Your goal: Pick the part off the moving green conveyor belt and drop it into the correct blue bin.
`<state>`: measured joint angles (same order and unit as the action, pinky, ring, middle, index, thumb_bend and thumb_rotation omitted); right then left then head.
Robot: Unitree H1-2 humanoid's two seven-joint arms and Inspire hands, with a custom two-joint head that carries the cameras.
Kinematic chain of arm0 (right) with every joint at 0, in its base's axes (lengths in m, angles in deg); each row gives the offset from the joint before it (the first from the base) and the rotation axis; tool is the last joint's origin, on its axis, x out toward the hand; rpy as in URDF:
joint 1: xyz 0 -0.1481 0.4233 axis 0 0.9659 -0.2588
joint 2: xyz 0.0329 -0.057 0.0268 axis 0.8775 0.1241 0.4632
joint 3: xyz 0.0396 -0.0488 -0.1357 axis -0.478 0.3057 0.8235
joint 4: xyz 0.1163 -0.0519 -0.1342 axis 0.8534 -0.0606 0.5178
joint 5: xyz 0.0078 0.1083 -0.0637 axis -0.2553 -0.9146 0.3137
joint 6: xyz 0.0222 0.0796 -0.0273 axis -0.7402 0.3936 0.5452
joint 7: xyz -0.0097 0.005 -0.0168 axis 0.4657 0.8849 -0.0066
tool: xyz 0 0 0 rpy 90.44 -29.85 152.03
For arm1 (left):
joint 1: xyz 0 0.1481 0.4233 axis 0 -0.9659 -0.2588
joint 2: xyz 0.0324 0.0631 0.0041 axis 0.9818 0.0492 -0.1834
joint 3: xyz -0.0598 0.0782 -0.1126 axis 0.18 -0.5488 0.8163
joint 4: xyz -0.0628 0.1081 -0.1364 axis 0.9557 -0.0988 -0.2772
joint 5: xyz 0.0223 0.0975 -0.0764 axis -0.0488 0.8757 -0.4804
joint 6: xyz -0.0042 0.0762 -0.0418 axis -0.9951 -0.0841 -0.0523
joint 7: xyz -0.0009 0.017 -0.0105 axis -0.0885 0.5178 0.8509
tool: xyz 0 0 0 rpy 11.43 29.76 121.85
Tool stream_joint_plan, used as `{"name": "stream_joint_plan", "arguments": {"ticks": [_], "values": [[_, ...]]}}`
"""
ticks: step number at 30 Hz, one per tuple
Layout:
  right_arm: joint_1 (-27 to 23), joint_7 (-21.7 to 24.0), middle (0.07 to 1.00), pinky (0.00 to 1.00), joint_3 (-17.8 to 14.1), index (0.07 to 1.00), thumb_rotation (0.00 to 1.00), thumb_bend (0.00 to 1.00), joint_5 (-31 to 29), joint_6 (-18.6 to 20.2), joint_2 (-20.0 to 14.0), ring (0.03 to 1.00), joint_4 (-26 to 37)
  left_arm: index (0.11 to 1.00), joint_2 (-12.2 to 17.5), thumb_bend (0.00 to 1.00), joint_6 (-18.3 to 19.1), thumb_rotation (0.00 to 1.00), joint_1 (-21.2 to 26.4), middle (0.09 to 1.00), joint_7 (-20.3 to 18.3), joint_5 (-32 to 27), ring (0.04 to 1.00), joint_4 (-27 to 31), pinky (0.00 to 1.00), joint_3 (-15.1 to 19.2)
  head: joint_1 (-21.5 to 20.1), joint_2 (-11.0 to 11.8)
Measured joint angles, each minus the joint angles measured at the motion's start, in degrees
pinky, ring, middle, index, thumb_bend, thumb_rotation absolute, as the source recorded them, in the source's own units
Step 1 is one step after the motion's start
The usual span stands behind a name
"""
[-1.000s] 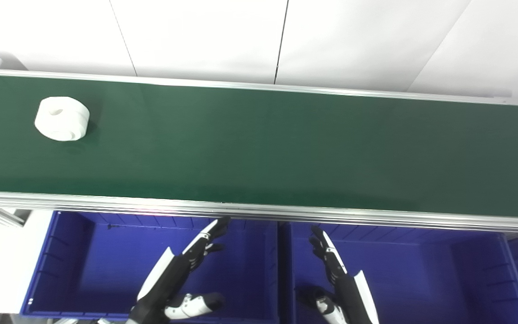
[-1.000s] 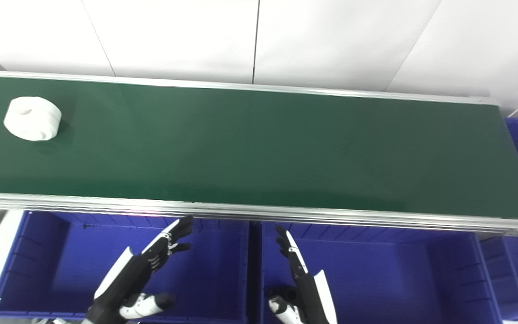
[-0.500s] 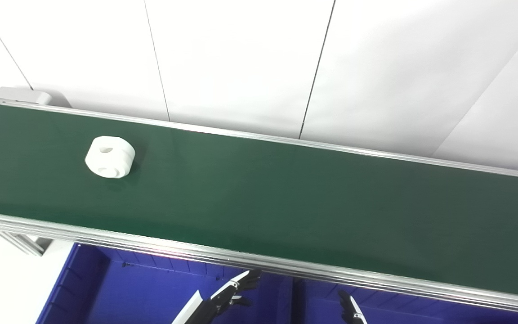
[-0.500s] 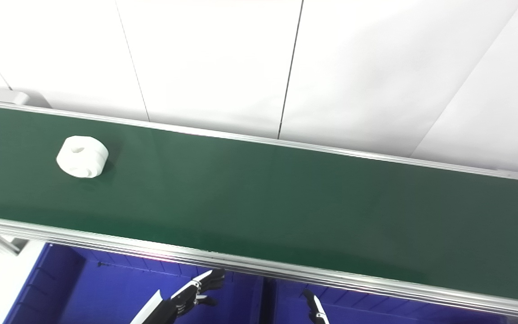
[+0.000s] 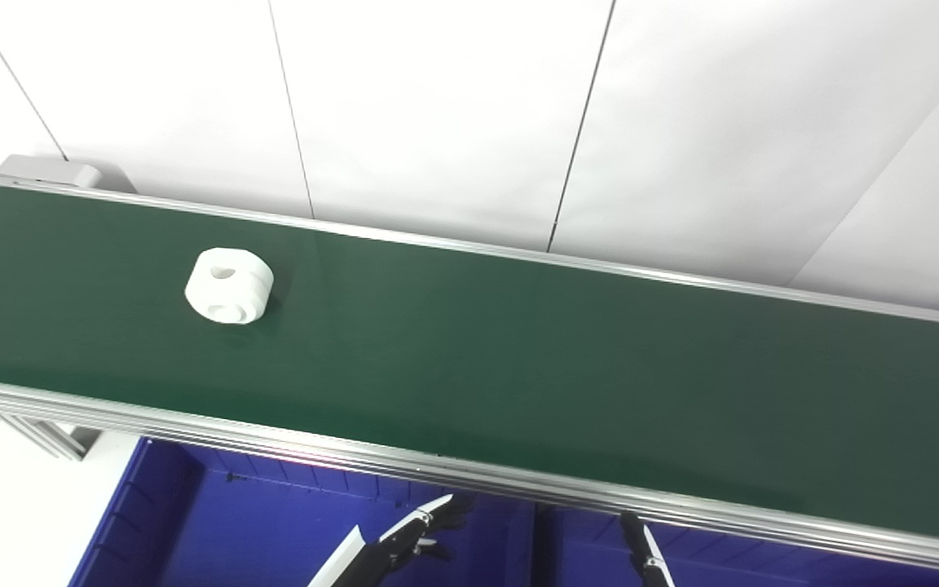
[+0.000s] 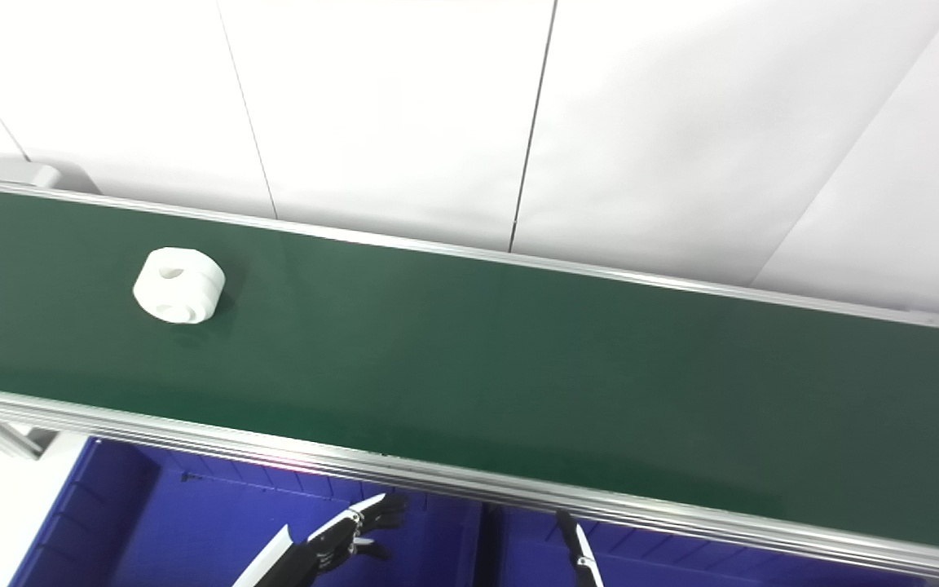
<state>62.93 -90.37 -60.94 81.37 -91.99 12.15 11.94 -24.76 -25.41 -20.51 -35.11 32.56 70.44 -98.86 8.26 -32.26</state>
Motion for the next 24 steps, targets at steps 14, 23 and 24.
{"name": "stream_joint_plan", "arguments": {"ticks": [14, 23, 24], "values": [[-2.5, -6.3, 0.974, 1.00, 3.4, 0.974, 1.00, 0.91, 1.2, -0.1, -3.9, 0.987, -2.3, 0.785, -2.3, 0.99, 6.8, 0.46, 6.3, 0.813, -0.7, -4.3, 0.805, 18.3, 0.65, -0.4, 1.8, 1.8], [-3.2, -7.0, 0.990, 1.00, 4.7, 0.990, 1.00, 0.93, -0.6, -0.1, -4.2, 1.000, -3.4, 0.770, 0.7, 0.99, 11.1, 0.48, 19.8, 0.827, -0.7, 0.4, 0.832, 23.4, 0.70, 9.5, 2.2, 2.2], [-3.3, -7.0, 0.992, 1.00, 4.7, 0.991, 1.00, 0.93, -0.6, -0.1, -4.2, 1.000, -3.6, 0.777, 2.1, 0.98, 11.7, 0.48, 21.2, 0.831, -1.2, 1.5, 0.840, 23.4, 0.71, 10.6, 2.2, 2.3]]}}
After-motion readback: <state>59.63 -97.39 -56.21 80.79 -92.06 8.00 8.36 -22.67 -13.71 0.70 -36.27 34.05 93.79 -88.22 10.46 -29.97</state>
